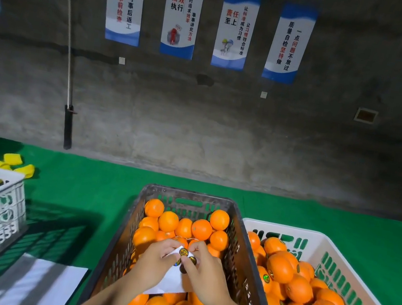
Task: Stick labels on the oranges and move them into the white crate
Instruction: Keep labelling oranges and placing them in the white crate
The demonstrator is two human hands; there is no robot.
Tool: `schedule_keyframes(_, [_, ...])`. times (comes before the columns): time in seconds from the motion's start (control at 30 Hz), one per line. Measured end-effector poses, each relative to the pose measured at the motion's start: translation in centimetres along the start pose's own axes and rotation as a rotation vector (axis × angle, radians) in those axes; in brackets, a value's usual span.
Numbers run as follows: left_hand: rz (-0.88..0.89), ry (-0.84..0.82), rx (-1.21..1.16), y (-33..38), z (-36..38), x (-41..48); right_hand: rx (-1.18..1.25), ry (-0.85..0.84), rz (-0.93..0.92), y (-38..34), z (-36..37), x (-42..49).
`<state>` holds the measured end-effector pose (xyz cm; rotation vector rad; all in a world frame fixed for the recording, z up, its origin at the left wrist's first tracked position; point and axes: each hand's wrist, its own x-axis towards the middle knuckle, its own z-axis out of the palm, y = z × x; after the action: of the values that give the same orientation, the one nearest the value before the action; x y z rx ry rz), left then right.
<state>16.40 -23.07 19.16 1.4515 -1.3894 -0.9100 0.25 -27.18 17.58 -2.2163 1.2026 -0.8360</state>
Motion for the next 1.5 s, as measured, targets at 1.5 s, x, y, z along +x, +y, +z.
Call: schedule_keyframes(1.5, [-0.012, 0.222, 0.668, -1.0, -0.3, 0.0, -0.275, -0.708, 0.48, 6.8, 3.6, 1.8])
